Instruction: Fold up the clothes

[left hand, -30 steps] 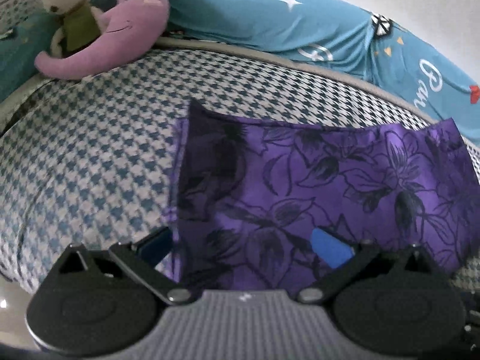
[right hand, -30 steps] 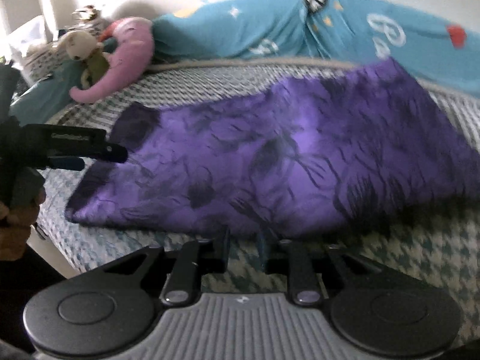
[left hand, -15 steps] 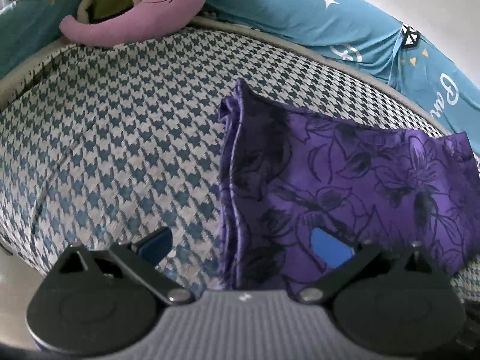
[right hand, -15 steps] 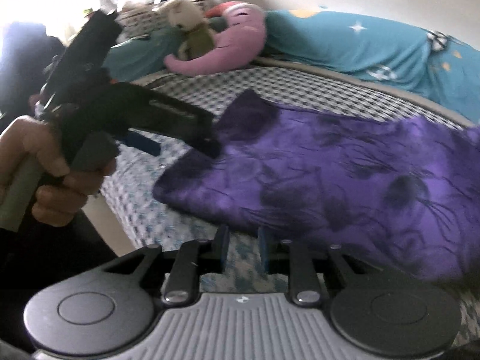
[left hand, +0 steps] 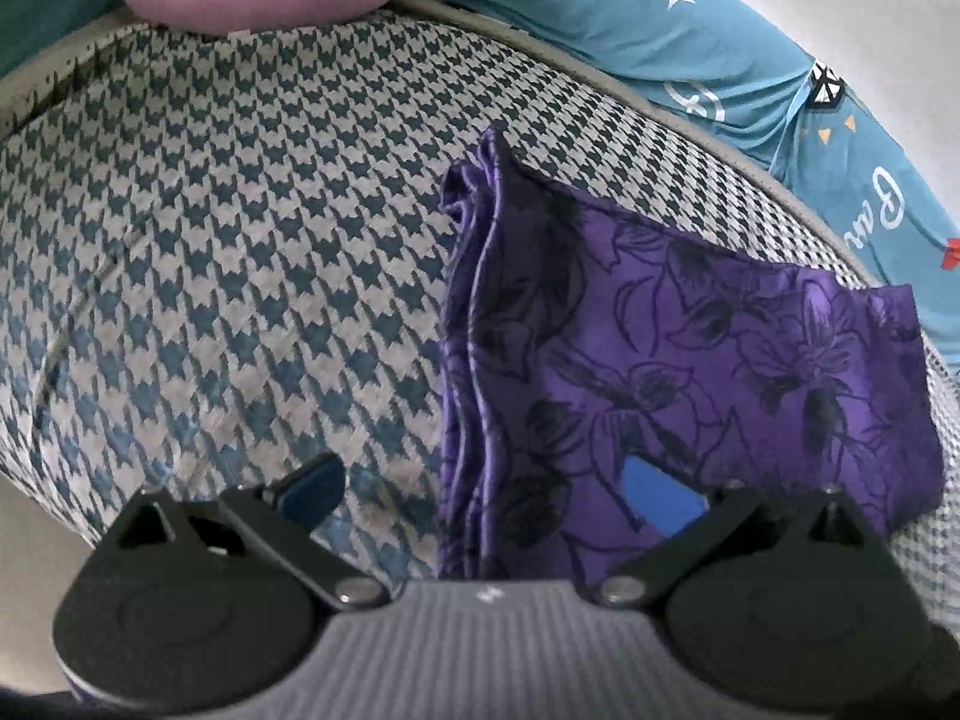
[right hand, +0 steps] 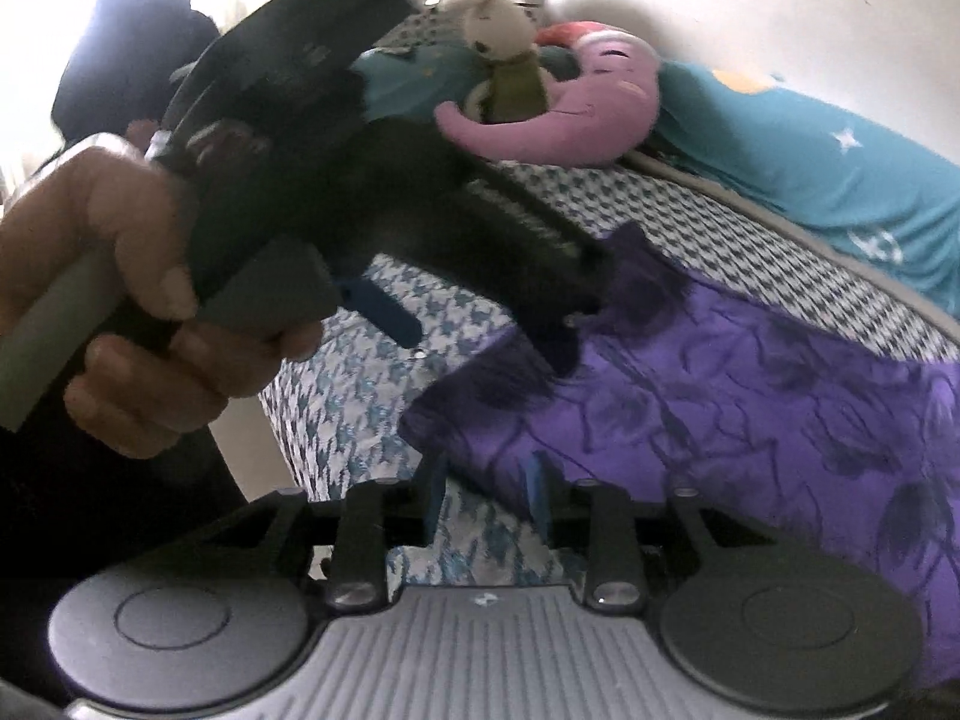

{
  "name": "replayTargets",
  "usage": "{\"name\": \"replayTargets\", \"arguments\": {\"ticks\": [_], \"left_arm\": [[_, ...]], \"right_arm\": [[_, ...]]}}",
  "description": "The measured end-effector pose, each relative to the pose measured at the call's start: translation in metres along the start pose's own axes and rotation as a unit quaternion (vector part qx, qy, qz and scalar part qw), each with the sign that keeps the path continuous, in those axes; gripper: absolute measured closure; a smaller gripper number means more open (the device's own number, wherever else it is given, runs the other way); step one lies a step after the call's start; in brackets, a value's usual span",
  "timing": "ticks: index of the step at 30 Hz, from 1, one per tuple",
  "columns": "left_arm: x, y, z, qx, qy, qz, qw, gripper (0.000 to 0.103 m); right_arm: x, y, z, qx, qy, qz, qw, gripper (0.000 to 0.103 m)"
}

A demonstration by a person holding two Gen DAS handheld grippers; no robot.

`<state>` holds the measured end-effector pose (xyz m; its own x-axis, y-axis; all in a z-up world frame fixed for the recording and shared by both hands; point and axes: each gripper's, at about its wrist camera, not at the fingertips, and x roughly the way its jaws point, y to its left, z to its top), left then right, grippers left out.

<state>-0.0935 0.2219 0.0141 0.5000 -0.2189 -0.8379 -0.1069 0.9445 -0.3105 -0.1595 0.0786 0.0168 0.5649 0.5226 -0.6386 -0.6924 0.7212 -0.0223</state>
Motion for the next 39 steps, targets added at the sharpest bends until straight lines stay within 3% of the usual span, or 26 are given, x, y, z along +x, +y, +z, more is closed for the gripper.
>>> {"name": "replayTargets", "arguments": {"ticks": [4,9,17,19,21,23,27,32,37,39], "left_arm": [[0.001,-0.001,-0.001,0.001,0.008,-0.005,1.0000,0.000],[0.003,-0.006,-0.003,0.013,0.019,-0.004,0.9997,0.000],[0.011,-0.003,0.002,-0.002,0.055,-0.024,0.9982,0.000],[0.012,-0.002,0.006,-0.005,0.066,-0.028,0.9974,0.000],[0.013,0.000,0.009,-0.012,0.074,-0.029,0.9968,0.000],[0.014,0.003,0.012,-0.021,0.083,-0.033,0.9958,0.000],[0.016,0.005,0.016,-0.028,0.111,-0.060,0.9917,0.000],[0.020,0.002,0.015,-0.027,0.131,-0.128,0.9827,0.000],[0.021,-0.003,0.013,-0.031,0.122,-0.194,0.9728,0.010],[0.018,-0.006,0.014,-0.021,0.113,-0.200,0.9731,0.010]], "right_arm": [[0.009,0.009,0.000,-0.030,0.001,-0.004,1.000,0.067],[0.019,0.016,0.000,-0.057,-0.003,-0.009,0.998,0.056],[0.040,0.027,-0.007,-0.111,0.003,-0.027,0.993,0.056],[0.041,0.025,-0.007,-0.107,-0.001,-0.032,0.994,0.063],[0.039,0.020,-0.005,-0.095,-0.004,-0.034,0.995,0.082],[0.036,0.013,-0.002,-0.079,-0.007,-0.032,0.996,0.091],[0.018,-0.009,0.008,-0.005,-0.028,-0.006,1.000,0.094],[0.002,-0.028,0.017,0.056,-0.050,0.024,0.997,0.094],[0.007,-0.022,0.011,0.028,-0.031,0.010,0.999,0.093],[0.013,-0.014,0.009,0.005,-0.023,-0.003,1.000,0.089]]}}
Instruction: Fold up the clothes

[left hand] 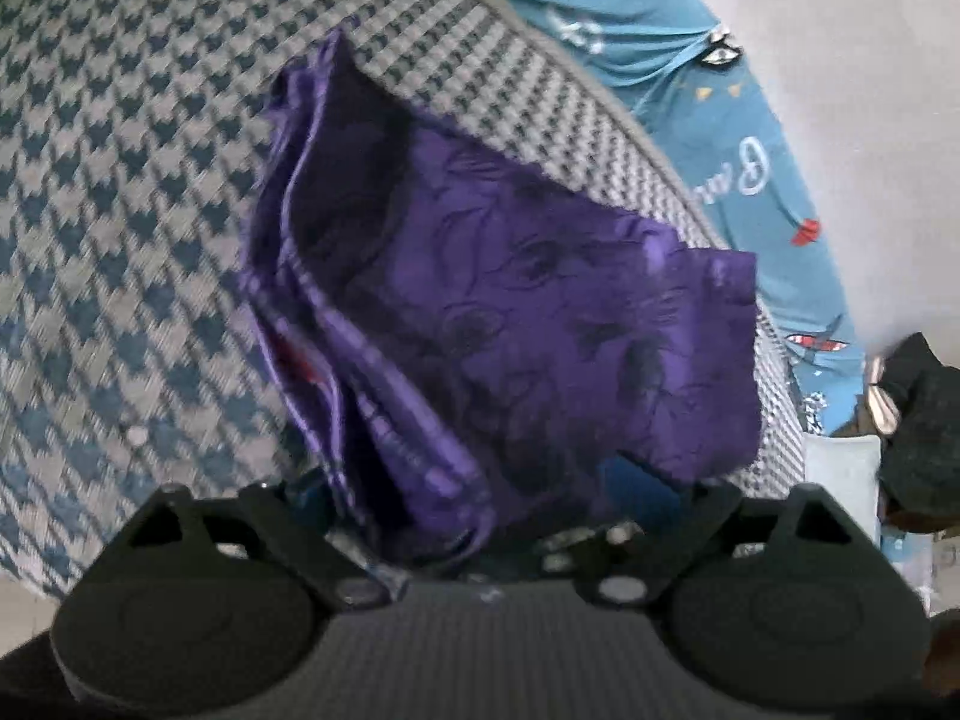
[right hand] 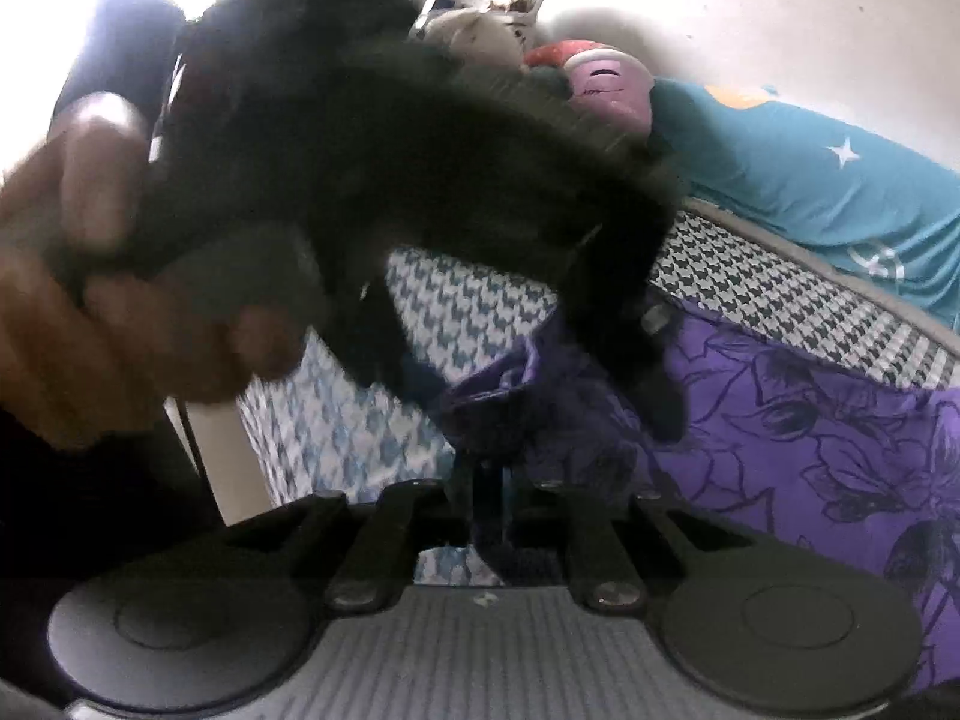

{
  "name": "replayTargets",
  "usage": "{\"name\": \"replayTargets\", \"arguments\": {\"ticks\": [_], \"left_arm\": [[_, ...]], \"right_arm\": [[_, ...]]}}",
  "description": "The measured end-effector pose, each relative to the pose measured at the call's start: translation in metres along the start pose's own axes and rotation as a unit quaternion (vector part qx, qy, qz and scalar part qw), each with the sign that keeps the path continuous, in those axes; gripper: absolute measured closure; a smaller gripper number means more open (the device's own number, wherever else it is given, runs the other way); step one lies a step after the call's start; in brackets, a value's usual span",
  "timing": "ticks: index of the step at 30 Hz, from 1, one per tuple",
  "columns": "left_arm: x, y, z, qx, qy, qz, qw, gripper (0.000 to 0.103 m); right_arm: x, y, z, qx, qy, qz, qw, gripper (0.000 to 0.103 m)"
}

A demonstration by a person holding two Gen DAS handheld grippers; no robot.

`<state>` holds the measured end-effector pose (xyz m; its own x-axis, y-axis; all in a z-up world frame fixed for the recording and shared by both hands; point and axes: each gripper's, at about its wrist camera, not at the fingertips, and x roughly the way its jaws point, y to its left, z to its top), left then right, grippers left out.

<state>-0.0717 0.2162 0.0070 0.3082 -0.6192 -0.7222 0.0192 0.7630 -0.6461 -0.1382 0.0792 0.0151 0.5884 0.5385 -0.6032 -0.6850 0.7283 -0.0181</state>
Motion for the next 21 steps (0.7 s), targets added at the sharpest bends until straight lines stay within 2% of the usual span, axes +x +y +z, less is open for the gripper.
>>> {"name": "replayTargets", "arguments": {"ticks": [1,3,5,13,14,16,17,21], "left_arm": [[0.000,-0.002,0.001,0.006,-0.002,-0.001,1.0000,0.010],[0.000,-0.004,0.001,0.015,-0.004,-0.002,0.9999,0.010],[0.000,-0.005,0.002,0.017,-0.005,0.000,0.9998,0.010],[-0.002,0.000,0.001,0.017,-0.003,0.006,0.9998,0.010],[-0.002,-0.001,0.000,0.020,-0.003,0.012,0.9997,0.010],[-0.002,-0.001,0.001,0.026,-0.007,0.024,0.9994,0.010],[-0.002,-0.001,0.002,0.030,-0.009,0.031,0.9990,0.010],[-0.001,0.002,0.014,0.035,-0.028,0.068,0.9967,0.005]], "right_arm": [[0.002,0.003,-0.001,-0.011,0.002,-0.004,1.000,0.087],[0.004,0.009,-0.002,-0.027,0.004,-0.010,1.000,0.071],[0.007,0.013,-0.003,-0.037,0.002,-0.017,0.999,0.064],[0.027,0.020,-0.001,-0.063,-0.010,-0.061,0.996,0.064],[0.030,0.018,-0.001,-0.062,-0.007,-0.065,0.996,0.065],[0.032,0.016,0.000,-0.055,-0.007,-0.068,0.996,0.080],[0.033,0.014,0.000,-0.051,-0.007,-0.070,0.996,0.091],[0.029,0.010,0.004,-0.037,-0.014,-0.070,0.997,0.093]]}}
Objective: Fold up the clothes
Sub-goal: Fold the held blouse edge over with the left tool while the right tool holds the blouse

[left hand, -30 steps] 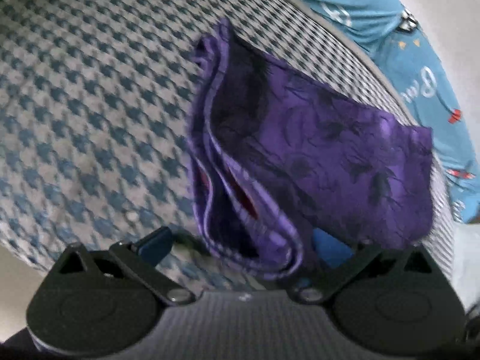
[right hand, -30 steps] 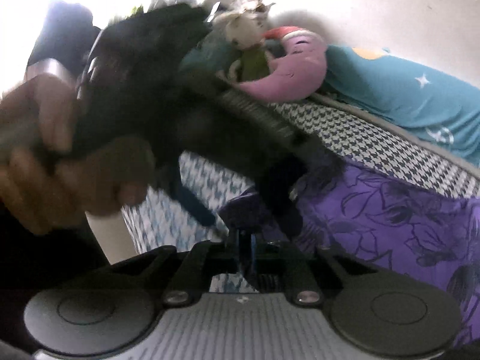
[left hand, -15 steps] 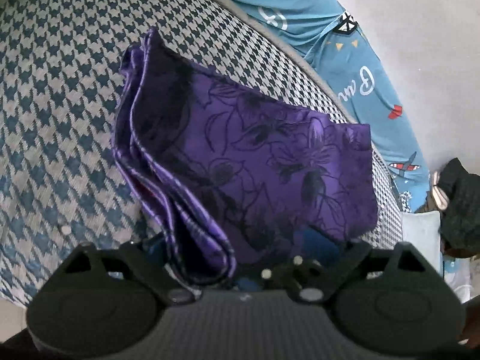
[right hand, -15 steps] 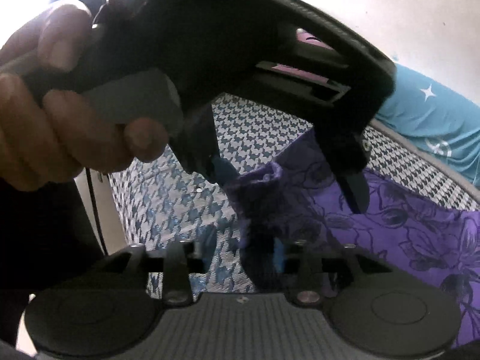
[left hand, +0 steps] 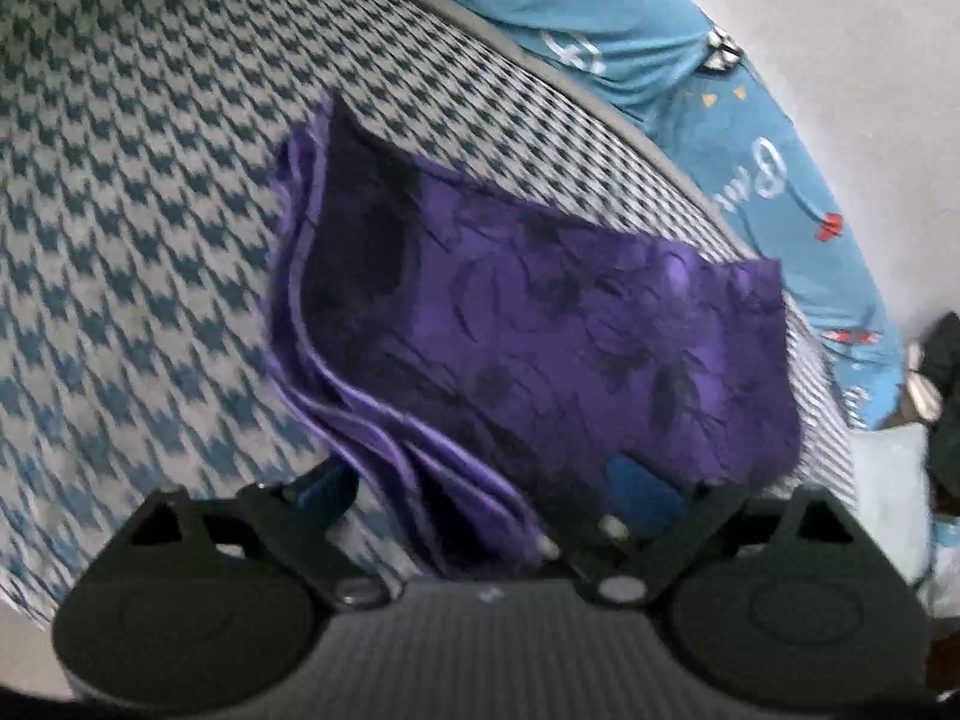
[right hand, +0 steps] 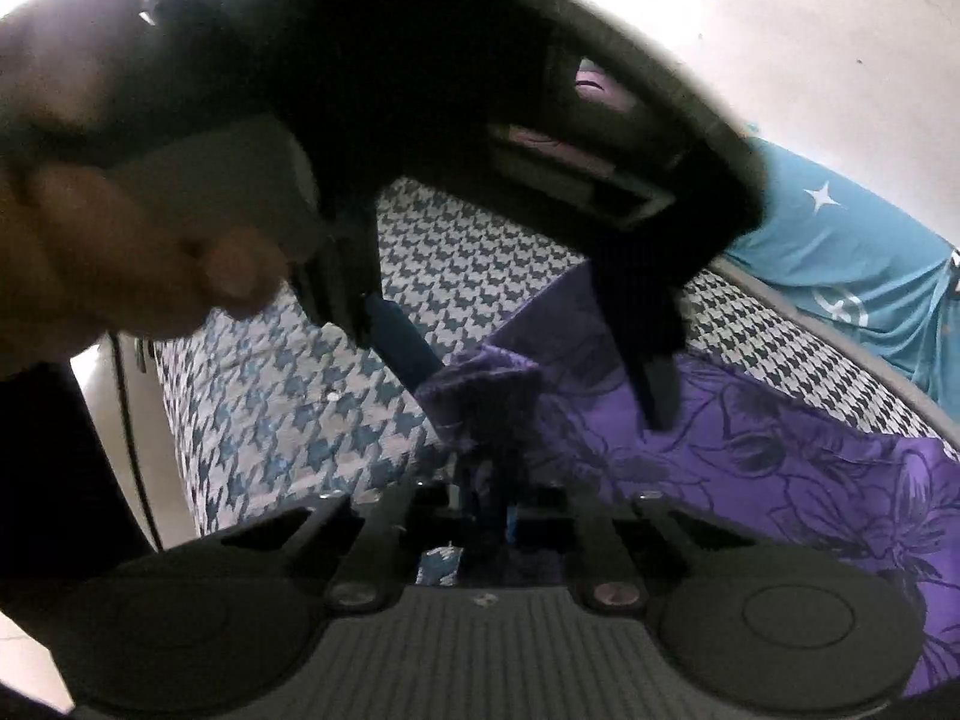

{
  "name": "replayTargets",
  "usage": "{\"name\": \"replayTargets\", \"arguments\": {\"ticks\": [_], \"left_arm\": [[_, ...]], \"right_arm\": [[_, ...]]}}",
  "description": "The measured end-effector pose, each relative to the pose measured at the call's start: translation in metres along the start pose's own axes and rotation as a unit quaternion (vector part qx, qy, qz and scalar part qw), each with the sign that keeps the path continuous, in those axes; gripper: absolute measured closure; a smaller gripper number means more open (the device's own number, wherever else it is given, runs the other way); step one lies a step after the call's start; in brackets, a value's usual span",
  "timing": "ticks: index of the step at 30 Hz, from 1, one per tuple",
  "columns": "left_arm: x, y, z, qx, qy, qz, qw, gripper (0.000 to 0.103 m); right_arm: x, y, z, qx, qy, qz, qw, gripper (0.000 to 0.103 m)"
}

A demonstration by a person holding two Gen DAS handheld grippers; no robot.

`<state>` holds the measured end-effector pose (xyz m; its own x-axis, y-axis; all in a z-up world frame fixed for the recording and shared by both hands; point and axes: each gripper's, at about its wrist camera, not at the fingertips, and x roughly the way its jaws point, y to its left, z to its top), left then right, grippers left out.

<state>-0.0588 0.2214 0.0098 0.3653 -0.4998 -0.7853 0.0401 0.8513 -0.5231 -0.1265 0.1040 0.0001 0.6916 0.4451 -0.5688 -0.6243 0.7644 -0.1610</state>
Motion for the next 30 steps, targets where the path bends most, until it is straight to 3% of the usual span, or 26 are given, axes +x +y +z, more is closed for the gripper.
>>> {"name": "replayTargets", "arguments": {"ticks": [6,15,26,30], "left_arm": [[0.012,0.017,0.031,-0.027,-0.016,0.029,0.9991,0.005],[0.036,0.032,0.064,-0.026,-0.032,0.060,0.9973,0.010],[0.051,0.024,0.074,-0.016,-0.064,0.101,0.9926,0.052],[0.059,0.019,0.075,-0.013,-0.069,0.089,0.9935,0.083]], "right_arm": [[-0.015,-0.002,0.002,0.008,-0.015,0.000,1.000,0.093],[-0.035,-0.010,-0.003,0.025,-0.029,-0.002,0.999,0.093],[-0.045,-0.018,0.002,0.027,-0.036,-0.004,0.999,0.093],[-0.048,-0.021,0.002,0.028,-0.039,-0.007,0.999,0.093]]}}
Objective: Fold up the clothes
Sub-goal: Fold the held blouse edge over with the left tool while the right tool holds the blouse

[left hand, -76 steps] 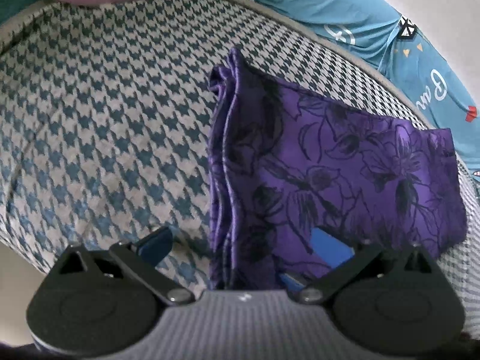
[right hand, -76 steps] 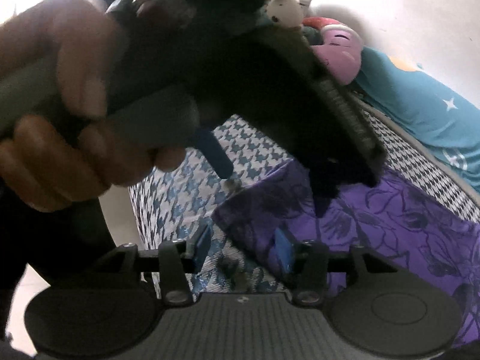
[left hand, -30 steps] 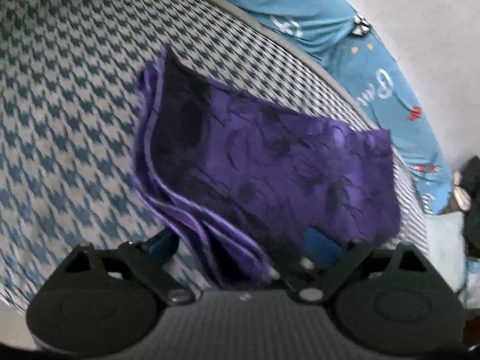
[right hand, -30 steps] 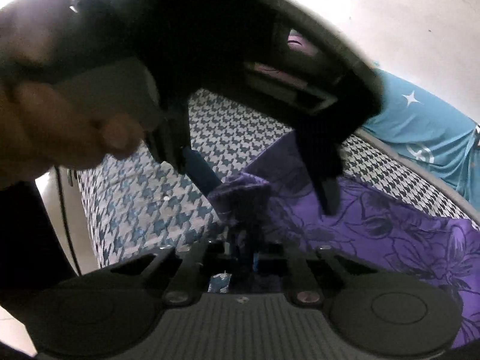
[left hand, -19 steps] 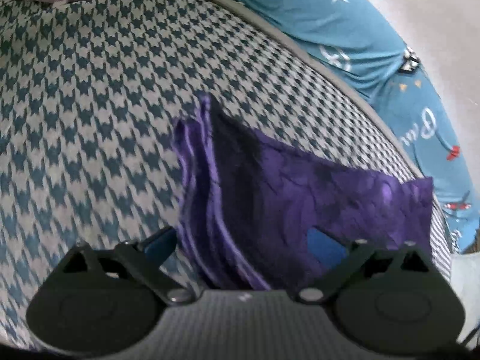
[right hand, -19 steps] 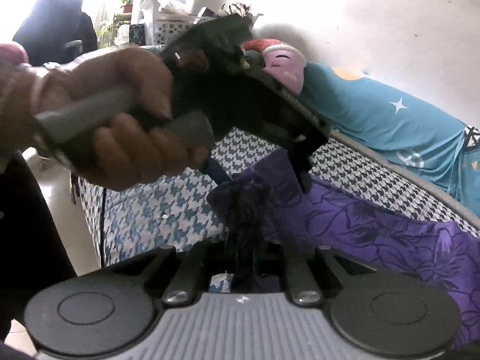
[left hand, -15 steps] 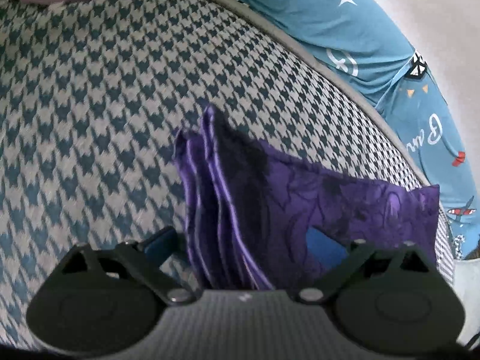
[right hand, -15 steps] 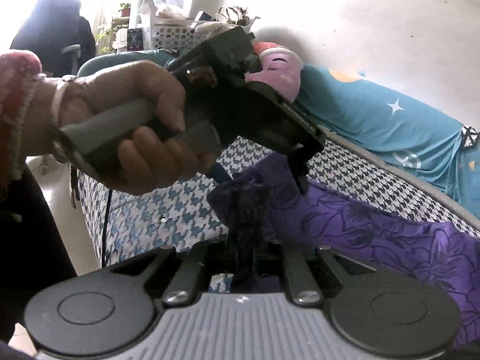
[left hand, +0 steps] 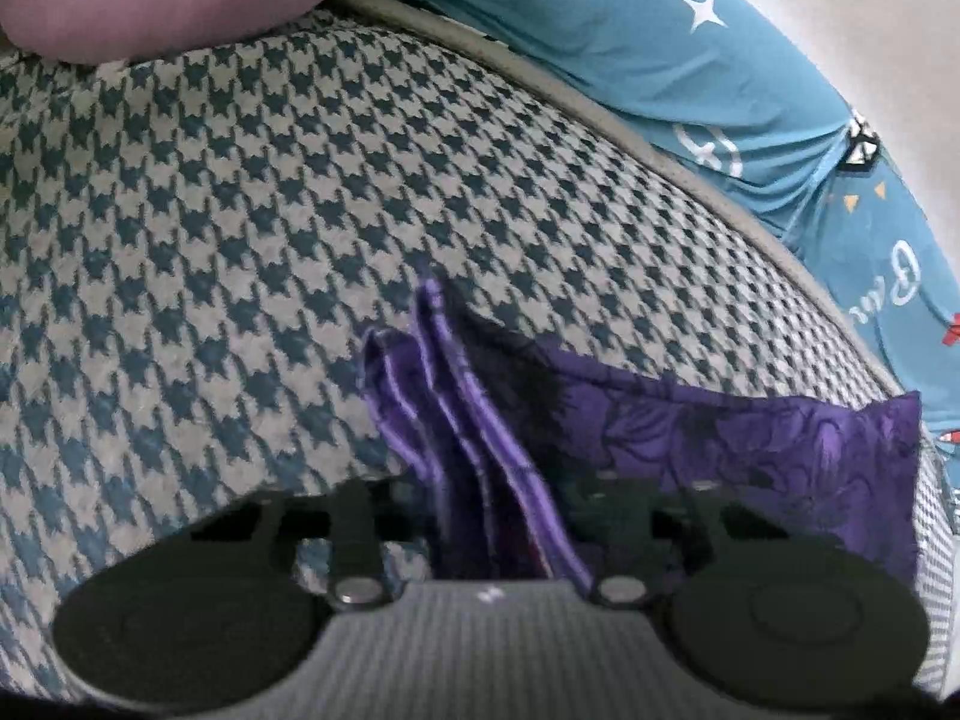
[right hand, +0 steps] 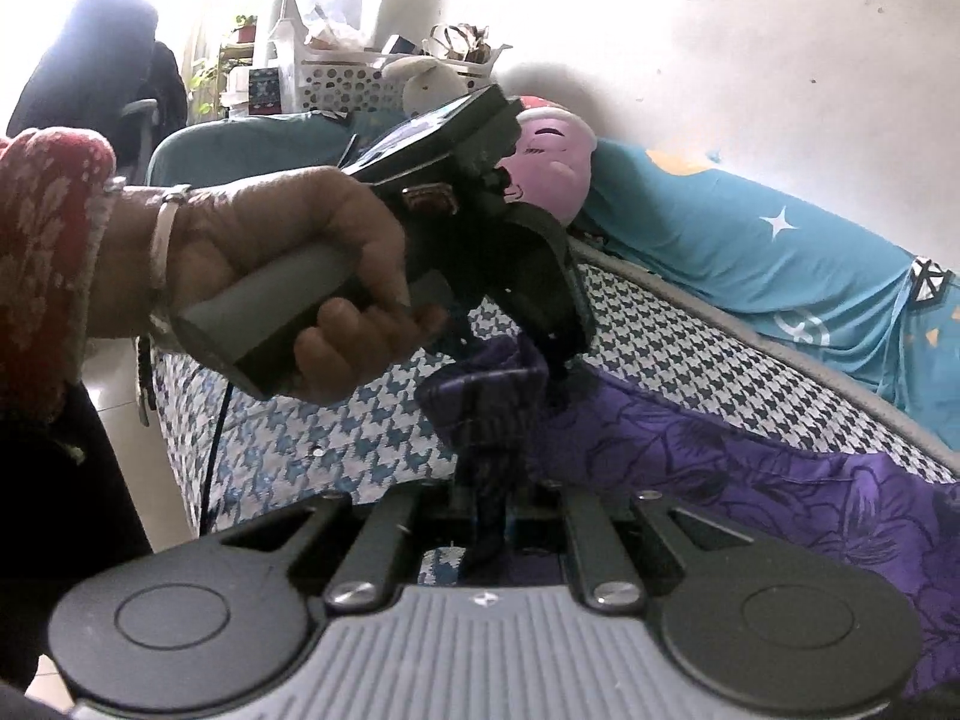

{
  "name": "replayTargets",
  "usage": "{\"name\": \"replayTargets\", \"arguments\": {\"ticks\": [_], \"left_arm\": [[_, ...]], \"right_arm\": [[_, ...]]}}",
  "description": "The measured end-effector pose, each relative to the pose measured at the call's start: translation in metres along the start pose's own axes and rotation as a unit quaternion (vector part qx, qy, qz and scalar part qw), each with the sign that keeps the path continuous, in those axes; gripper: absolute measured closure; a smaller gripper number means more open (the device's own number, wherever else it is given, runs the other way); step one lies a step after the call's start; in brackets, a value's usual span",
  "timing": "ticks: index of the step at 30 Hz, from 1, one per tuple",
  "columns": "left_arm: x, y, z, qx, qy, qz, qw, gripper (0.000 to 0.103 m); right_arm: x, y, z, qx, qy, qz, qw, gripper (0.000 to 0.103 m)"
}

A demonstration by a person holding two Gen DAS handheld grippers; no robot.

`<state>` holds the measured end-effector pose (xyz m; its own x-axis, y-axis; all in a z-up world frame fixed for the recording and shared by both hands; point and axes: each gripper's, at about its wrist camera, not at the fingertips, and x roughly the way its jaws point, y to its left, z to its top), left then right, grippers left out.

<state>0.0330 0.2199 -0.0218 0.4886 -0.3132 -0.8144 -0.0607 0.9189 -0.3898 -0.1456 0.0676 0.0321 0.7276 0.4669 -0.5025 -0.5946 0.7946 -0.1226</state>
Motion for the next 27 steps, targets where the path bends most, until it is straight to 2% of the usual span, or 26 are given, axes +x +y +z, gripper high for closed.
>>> {"name": "replayTargets", "arguments": {"ticks": [4,12,20,27], "left_arm": [[0.002,-0.011,-0.005,0.006,-0.022,-0.005,0.9997,0.091],[-0.024,-0.053,-0.019,0.028,-0.111,-0.014,0.9933,0.092],[-0.037,-0.131,-0.032,0.055,-0.157,-0.033,0.9856,0.092],[-0.048,-0.212,-0.052,0.112,-0.176,-0.054,0.9765,0.092]], "right_arm": [[-0.005,-0.004,0.000,0.000,-0.004,-0.006,1.000,0.093],[-0.034,-0.022,0.000,0.015,-0.033,-0.040,0.999,0.094],[-0.085,-0.071,-0.007,0.049,-0.064,-0.105,0.991,0.094],[-0.131,-0.116,-0.018,0.086,-0.090,-0.164,0.979,0.094]]}}
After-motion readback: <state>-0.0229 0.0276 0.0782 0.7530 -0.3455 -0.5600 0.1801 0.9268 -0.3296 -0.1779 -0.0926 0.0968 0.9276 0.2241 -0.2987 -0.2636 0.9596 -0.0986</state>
